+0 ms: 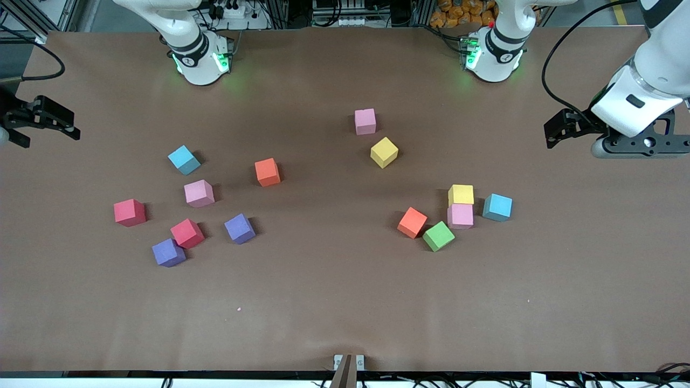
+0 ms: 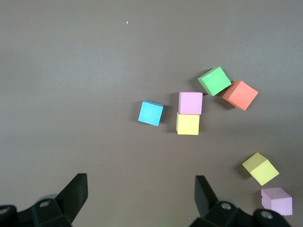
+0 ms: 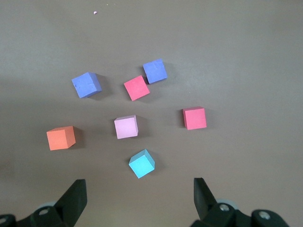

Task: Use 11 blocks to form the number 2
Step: 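Reach the right gripper and the left gripper to separate pink blocks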

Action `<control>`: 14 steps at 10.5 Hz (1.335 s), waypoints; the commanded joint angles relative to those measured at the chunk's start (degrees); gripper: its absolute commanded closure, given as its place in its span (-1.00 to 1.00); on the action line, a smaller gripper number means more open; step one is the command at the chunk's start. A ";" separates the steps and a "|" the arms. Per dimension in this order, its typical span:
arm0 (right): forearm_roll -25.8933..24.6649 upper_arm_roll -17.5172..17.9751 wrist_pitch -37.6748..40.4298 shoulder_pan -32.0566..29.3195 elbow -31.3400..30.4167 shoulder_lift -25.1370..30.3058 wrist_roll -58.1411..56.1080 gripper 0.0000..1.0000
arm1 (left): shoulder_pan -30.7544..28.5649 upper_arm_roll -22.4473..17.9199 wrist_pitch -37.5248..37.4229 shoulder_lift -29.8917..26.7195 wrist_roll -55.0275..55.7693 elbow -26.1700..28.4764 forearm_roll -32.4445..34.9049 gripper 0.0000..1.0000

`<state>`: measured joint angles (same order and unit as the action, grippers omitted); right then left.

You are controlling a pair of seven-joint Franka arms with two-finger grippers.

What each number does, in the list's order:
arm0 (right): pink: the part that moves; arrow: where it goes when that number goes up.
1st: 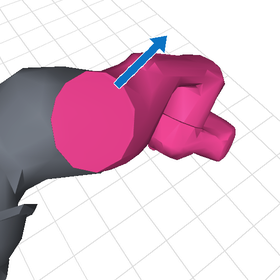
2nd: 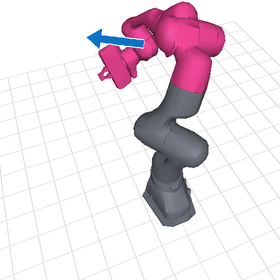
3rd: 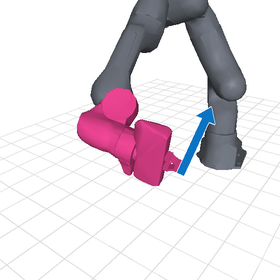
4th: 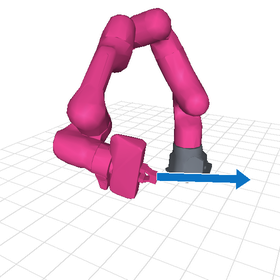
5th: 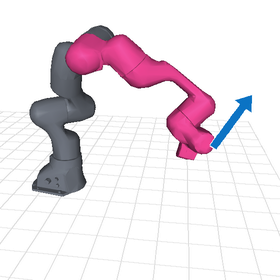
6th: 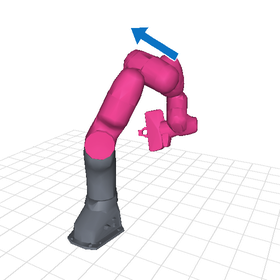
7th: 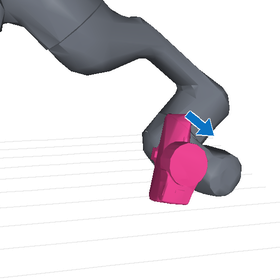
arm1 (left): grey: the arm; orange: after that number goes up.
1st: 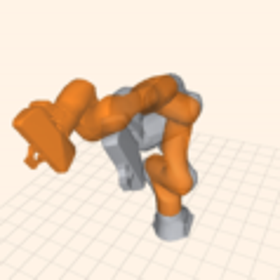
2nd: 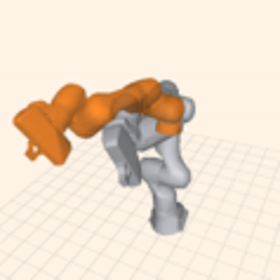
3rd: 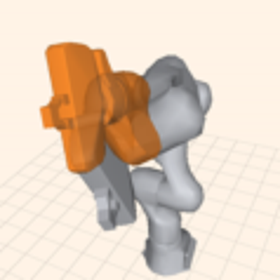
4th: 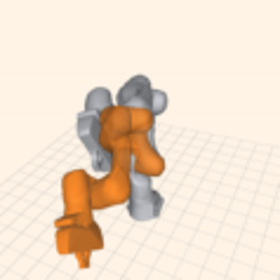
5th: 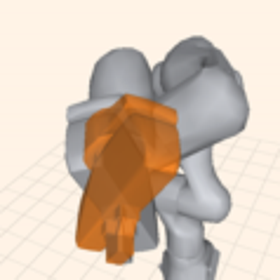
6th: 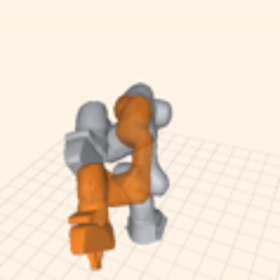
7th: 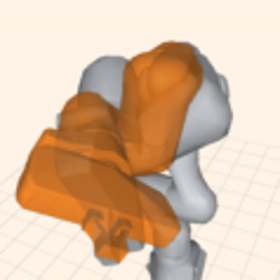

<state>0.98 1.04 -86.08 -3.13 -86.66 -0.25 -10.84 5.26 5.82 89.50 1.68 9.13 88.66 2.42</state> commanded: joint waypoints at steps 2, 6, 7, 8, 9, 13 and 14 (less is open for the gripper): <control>0.96 -0.16 0.47 -0.03 0.00 0.17 -0.23 -1.00 | -0.78 0.68 -1.00 -0.89 -0.34 0.02 -0.84 -1.00; 0.96 -0.16 0.38 -0.20 -0.09 -0.71 0.55 -1.00 | 2.64 7.33 0.05 3.40 11.36 3.70 -1.19 -1.00; 0.96 -0.16 0.30 -0.38 -1.57 -2.28 2.73 -1.00 | 4.30 10.49 3.28 4.02 17.96 6.93 -1.02 -1.00; 0.96 -0.16 -0.92 -0.56 -3.24 -3.95 3.36 -1.00 | 4.93 14.01 7.40 3.94 22.38 11.06 -0.84 -1.00; 0.96 -0.16 -2.85 -0.12 -4.12 -5.97 3.28 -1.00 | 5.37 17.87 11.27 4.03 27.47 14.58 -1.10 -1.00; 0.78 0.19 -18.03 2.24 -18.24 -6.60 2.49 -1.00 | 12.21 27.04 25.07 10.78 55.16 23.12 -0.58 -1.00; 0.52 0.19 -23.03 3.56 -22.29 -6.69 2.58 -1.00 | 13.53 28.09 29.28 12.45 59.73 26.10 -0.23 -1.00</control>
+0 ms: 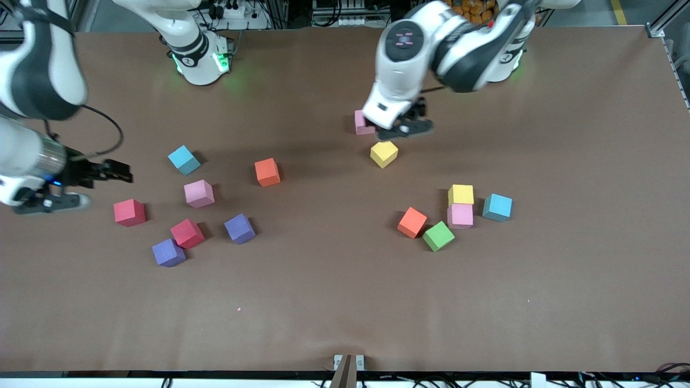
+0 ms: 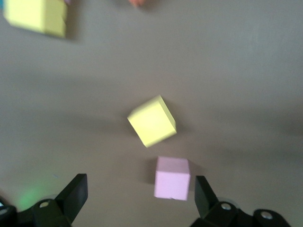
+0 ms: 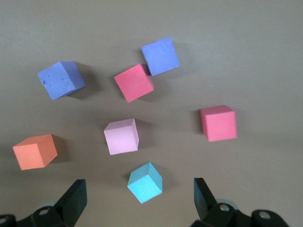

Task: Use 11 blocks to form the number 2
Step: 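Reach the right gripper and the left gripper to separate pink blocks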

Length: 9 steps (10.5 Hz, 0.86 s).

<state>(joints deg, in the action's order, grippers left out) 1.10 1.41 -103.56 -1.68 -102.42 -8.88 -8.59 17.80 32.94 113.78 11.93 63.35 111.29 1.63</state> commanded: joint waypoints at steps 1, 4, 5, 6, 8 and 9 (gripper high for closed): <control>0.22 -0.18 -10.82 2.73 -10.48 1.94 0.25 -1.00 | 1.79 1.59 9.05 3.09 7.91 6.54 1.35 -1.00; -0.57 -0.26 -25.59 5.10 -20.42 0.02 0.24 -1.00 | 4.16 2.91 16.11 6.86 13.45 9.99 1.44 -1.00; -1.79 -0.26 -29.56 5.11 -22.28 -1.48 0.24 -1.00 | 5.21 3.01 16.73 8.01 15.65 10.08 2.31 -1.00; -2.41 -0.26 -32.55 5.28 -23.34 -3.06 0.24 -1.00 | 6.27 3.01 16.73 8.89 17.32 10.52 4.24 -1.00; -2.51 -0.26 -36.00 6.07 -24.84 -5.17 0.42 -1.00 | 7.77 3.01 17.52 10.65 18.83 10.87 6.19 -1.00; -2.51 -0.26 -38.01 6.07 -26.33 -5.79 0.42 -1.00 | 8.12 3.01 19.70 11.36 18.92 11.05 7.32 -1.00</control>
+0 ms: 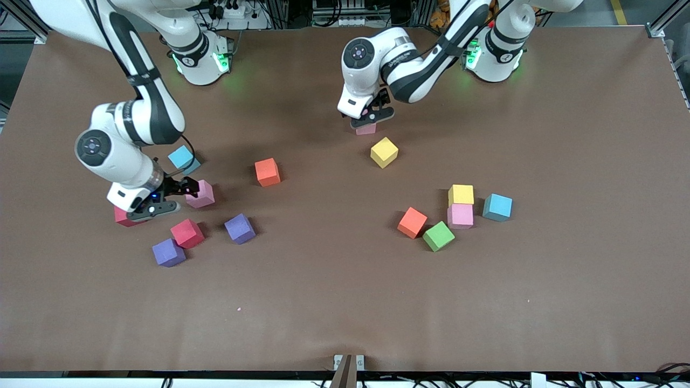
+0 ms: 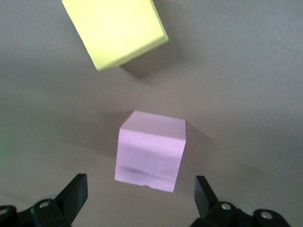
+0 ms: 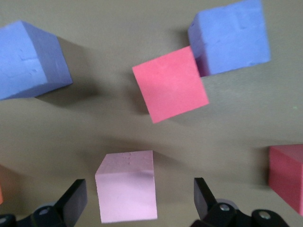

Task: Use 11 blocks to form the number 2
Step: 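Grasp and lift the pink blocks with both grippers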

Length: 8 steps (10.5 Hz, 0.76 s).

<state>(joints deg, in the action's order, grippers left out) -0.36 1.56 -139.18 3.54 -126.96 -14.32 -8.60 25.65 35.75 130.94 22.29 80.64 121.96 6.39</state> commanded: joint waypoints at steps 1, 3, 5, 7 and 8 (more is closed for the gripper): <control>-1.05 -0.42 -5.28 0.77 -3.54 -1.05 0.95 -1.00 | 0.36 0.19 3.53 1.61 1.63 0.55 3.54 -1.00; -0.96 -0.33 -6.72 0.86 -4.79 -2.11 1.91 -1.00 | 0.28 0.19 4.15 2.84 1.63 0.64 5.38 -1.00; -0.96 -0.33 -7.33 1.56 -5.06 -3.42 3.32 -1.00 | 0.19 0.19 4.24 3.72 1.63 0.91 6.18 -1.00; -0.96 -0.33 -7.86 1.65 -5.14 -4.22 3.77 -1.00 | 0.19 0.19 4.24 4.60 1.63 0.91 7.49 -1.00; -0.96 -0.33 -7.86 1.65 -5.14 -4.31 3.77 -1.00 | 0.19 0.19 4.33 5.30 1.63 0.91 7.85 -1.00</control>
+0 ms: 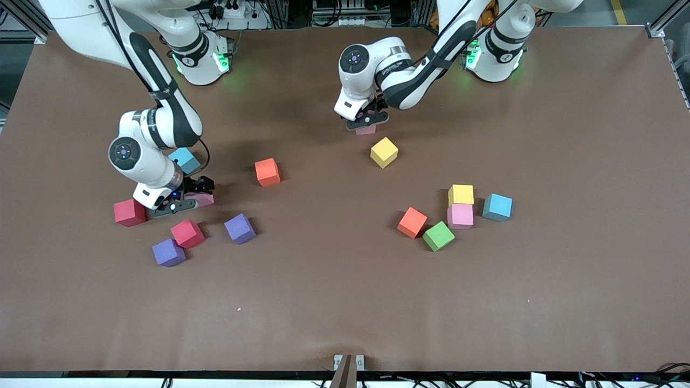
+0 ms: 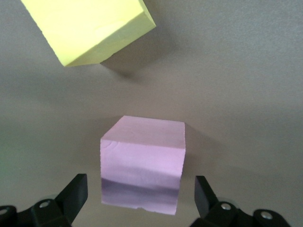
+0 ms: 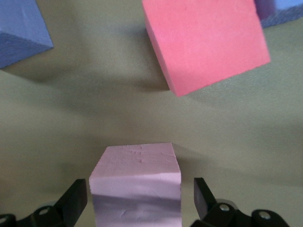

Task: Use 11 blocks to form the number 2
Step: 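Grasp and lift the pink blocks with both grippers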

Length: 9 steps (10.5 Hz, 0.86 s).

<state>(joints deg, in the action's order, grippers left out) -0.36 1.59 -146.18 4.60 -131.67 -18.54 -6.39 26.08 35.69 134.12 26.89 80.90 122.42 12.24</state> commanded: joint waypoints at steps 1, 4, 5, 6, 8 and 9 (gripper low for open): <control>-0.96 -0.36 -0.77 0.59 -0.43 -0.09 1.55 -1.00 | -0.24 0.17 1.24 1.49 1.27 0.45 3.04 -1.00; -0.96 -0.36 -0.77 0.59 -0.78 -0.09 1.55 -1.00 | -0.15 0.17 1.24 2.99 1.19 -0.08 5.07 -0.57; -0.96 -0.36 -0.77 0.59 -0.78 -0.09 1.55 -1.00 | -0.15 0.17 1.24 2.99 0.23 -0.17 5.34 -0.13; -0.96 -0.36 -0.68 0.59 -0.78 -0.09 1.55 -1.00 | 0.02 0.17 1.24 3.08 -0.30 -0.51 5.86 0.22; -0.96 -0.36 0.01 0.76 -0.78 0.87 1.55 0.63 | 1.95 0.00 1.24 2.99 -2.67 -2.09 6.39 0.61; -0.96 -0.36 0.02 0.76 -0.69 1.22 1.55 0.65 | 2.65 0.00 1.24 2.99 -3.99 -2.62 6.39 0.62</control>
<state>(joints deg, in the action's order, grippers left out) -0.36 1.59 -146.31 4.63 -131.81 -18.71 -6.26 27.15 35.79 135.21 29.70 78.10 121.23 17.08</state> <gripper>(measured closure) 0.291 0.366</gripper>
